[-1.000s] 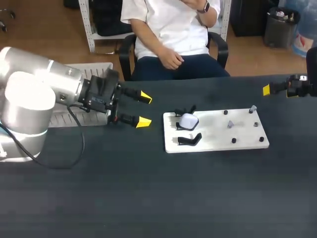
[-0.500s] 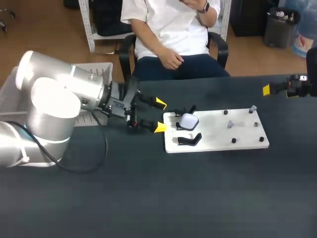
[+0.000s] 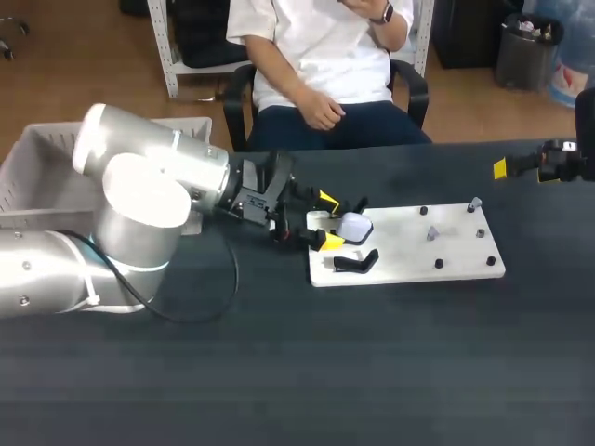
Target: Pick up each earbud case from the left stands, insert the matching earbuds, close the lid, and place the case in the box.
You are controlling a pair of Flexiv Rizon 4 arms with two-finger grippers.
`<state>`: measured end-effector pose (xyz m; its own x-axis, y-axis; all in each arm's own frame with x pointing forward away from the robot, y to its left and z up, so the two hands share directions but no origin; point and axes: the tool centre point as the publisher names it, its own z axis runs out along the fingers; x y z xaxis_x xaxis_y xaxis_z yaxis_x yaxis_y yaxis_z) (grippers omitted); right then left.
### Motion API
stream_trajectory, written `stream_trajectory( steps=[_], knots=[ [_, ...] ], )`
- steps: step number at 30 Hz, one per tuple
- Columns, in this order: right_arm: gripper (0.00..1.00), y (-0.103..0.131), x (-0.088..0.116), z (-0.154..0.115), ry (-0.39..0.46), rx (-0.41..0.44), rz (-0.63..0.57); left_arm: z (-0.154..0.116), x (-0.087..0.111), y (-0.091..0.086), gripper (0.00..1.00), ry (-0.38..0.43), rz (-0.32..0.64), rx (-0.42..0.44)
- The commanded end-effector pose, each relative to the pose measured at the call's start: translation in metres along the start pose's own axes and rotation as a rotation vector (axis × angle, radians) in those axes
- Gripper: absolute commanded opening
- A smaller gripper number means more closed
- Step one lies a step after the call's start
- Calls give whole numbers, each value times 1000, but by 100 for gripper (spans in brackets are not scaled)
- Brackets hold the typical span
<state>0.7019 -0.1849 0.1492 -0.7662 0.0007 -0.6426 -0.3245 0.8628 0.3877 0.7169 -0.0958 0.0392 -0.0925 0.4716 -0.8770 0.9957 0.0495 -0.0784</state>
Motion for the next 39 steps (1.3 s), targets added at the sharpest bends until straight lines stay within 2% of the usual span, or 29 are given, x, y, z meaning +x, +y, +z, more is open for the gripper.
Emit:
stream_trajectory(
  steps=[1,6,12,30,36,39],
  knots=[
    [100,0,0,0,0,3,0,7,-1,3,92,3,-2,5],
    [100,0,0,0,0,3,0,10,0,4,89,-2,-9,16],
    [100,0,0,0,0,3,0,16,3,6,76,-2,-18,21],
    [100,0,0,0,0,3,0,34,9,13,59,-18,-28,55],
    [100,0,0,0,0,3,0,39,9,14,58,-23,-27,66],
    [100,0,0,0,0,3,0,40,10,14,53,-22,-27,70]
  ],
)
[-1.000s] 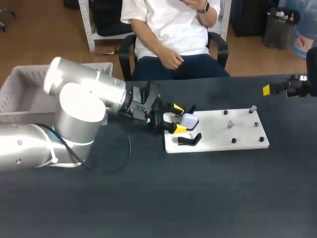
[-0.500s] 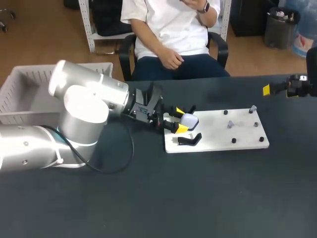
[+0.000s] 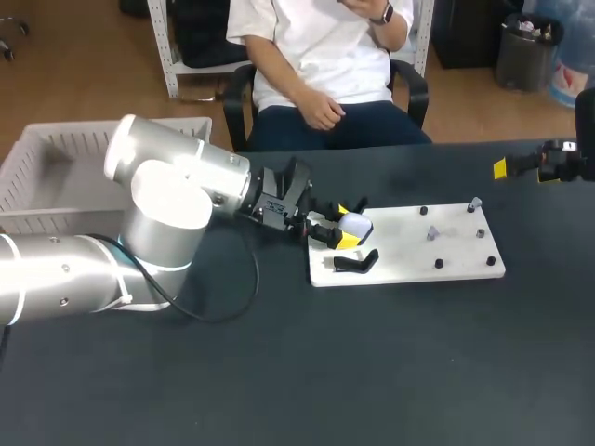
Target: Pick up each earbud case from the left stands, insert the matching earbuds, close the lid, and place the case in the box.
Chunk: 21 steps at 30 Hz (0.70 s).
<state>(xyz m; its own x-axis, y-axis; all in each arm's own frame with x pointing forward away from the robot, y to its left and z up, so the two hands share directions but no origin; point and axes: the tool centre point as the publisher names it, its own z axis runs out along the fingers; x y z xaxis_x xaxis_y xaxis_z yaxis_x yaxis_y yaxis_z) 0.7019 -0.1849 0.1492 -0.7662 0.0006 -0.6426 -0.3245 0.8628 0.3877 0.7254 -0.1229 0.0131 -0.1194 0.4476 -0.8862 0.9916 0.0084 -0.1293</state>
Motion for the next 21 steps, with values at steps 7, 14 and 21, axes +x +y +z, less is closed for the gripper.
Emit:
stream_trajectory(
  steps=[7,14,21],
  knots=[
    [100,0,0,0,0,3,0,5,3,5,49,1,-10,10],
    [100,0,0,0,0,3,0,8,3,5,29,0,-11,18],
    [100,0,0,0,0,3,0,8,4,5,0,1,-9,24]
  ],
)
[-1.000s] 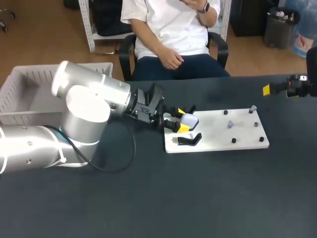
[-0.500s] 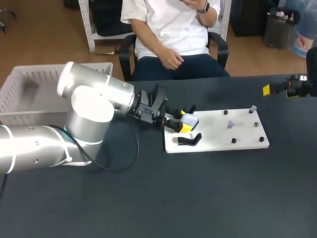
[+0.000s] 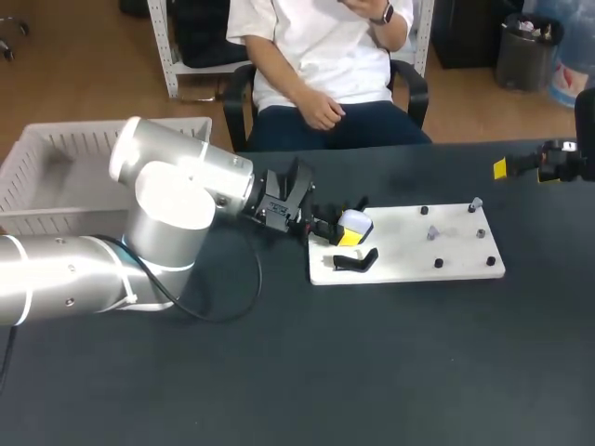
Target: Pick up each earbud case from the left stands, insert the matching earbuds, close the lid, and place the case in the box.
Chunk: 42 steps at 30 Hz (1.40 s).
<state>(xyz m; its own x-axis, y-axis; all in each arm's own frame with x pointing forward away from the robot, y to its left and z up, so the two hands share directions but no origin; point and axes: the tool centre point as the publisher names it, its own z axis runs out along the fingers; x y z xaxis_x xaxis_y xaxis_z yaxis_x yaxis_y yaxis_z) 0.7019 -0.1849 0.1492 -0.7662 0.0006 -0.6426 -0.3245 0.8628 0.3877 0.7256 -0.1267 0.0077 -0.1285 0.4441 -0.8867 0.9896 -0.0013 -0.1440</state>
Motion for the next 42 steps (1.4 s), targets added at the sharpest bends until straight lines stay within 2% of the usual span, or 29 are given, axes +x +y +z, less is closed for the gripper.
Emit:
stream_trajectory(
  steps=[1,11,17,23,28,32,39,42],
  knots=[
    [100,0,0,0,0,3,0,2,1,4,0,6,-1,10],
    [100,0,0,0,0,3,0,-2,-4,-1,0,-10,14,3],
    [100,0,0,0,0,3,0,-12,-18,-6,0,-32,32,-22],
    [100,0,0,0,0,3,0,-30,-32,-7,0,-107,17,-14],
    [100,0,0,0,0,3,0,-42,-52,-5,0,-91,60,-53],
    [100,0,0,0,0,3,0,-46,-65,-3,0,-117,83,-85],
    [100,24,3,16,7,-40,16,-37,-86,-3,0,-133,114,-100],
    [100,33,5,26,41,-56,0,-30,-96,-4,0,-145,141,-93]
  ],
)
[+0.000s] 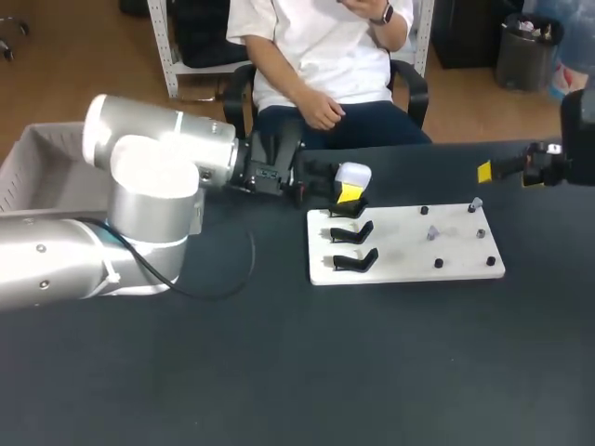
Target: Pick up each earbud case from the left stands, insert the matching earbuds, close the lid, and place the case in the box.
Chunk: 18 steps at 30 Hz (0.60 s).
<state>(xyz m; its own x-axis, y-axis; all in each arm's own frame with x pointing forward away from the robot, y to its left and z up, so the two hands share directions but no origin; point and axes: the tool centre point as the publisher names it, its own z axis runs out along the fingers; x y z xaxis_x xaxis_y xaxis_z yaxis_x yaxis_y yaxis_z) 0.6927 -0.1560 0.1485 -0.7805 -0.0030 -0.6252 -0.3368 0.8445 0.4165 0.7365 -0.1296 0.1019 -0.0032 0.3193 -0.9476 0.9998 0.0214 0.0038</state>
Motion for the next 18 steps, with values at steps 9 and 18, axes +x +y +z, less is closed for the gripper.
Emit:
stream_trajectory(
  steps=[9,18],
  knots=[
    [100,32,4,50,131,-63,-68,32,-22,1,0,-28,33,8],
    [100,56,1,64,160,-99,-98,47,-35,2,0,-15,87,20]
  ],
)
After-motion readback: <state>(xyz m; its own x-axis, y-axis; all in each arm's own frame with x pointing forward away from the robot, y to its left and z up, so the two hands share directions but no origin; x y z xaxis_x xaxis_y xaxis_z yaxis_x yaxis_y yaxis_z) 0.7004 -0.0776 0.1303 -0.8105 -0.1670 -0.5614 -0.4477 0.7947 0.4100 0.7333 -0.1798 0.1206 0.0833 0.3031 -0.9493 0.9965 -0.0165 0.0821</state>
